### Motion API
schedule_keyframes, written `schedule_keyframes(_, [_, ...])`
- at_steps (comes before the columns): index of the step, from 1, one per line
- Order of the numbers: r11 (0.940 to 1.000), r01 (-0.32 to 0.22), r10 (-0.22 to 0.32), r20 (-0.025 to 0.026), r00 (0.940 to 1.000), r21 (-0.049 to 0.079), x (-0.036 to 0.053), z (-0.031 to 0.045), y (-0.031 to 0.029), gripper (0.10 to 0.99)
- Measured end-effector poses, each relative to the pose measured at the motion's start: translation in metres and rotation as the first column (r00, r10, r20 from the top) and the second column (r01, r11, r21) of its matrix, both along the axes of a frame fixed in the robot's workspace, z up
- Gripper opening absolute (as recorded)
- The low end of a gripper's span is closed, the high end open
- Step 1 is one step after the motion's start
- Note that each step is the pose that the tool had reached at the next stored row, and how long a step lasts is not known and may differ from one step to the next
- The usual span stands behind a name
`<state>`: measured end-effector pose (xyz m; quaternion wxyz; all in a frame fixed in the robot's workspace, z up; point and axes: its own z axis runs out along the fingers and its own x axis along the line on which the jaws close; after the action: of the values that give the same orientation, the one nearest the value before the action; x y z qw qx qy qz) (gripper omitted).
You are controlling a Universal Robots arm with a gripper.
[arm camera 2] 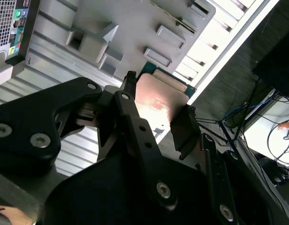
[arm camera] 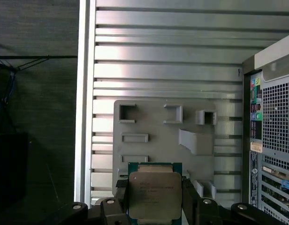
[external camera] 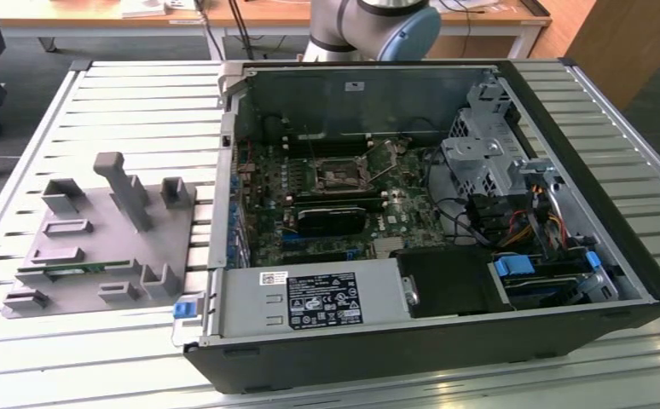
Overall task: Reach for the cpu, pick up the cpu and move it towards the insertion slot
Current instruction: 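Pick up the cpu and move it towards the insertion slot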
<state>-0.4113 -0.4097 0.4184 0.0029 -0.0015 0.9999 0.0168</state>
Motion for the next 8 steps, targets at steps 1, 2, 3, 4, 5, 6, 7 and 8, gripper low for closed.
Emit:
schedule_keyframes(1, [1.0000, 0.000, 0.000, 0.0001, 1.0000, 0.000, 0.0019, 0.0000, 0.0000, 0.541])
schedule_keyframes(2, [1.0000, 0.000, 0.000, 0.0001, 1.0000, 0.000, 0.0038, 0.0000, 0.0000, 0.541])
schedule_keyframes(3, [1.0000, 0.000, 0.000, 0.0000, 1.0000, 0.000, 0.0057, 0.0000, 0.0000, 0.541])
schedule_keyframes(4, [1.0000, 0.000, 0.000, -0.0001, 1.0000, 0.000, 0.0075, 0.0000, 0.0000, 0.541])
schedule_keyframes(5, [1.0000, 0.000, 0.000, -0.0001, 1.0000, 0.000, 0.0097, 0.0000, 0.0000, 0.541])
schedule_keyframes(6, [1.0000, 0.000, 0.000, 0.0001, 1.0000, 0.000, 0.0120, -0.0001, 0.0000, 0.541])
schedule_keyframes(7, [1.0000, 0.000, 0.000, 0.0002, 1.0000, 0.000, 0.0139, -0.0001, 0.0000, 0.541])
schedule_keyframes(8, [1.0000, 0.000, 0.000, 0.0001, 1.0000, 0.000, 0.0157, 0.0000, 0.0000, 0.541])
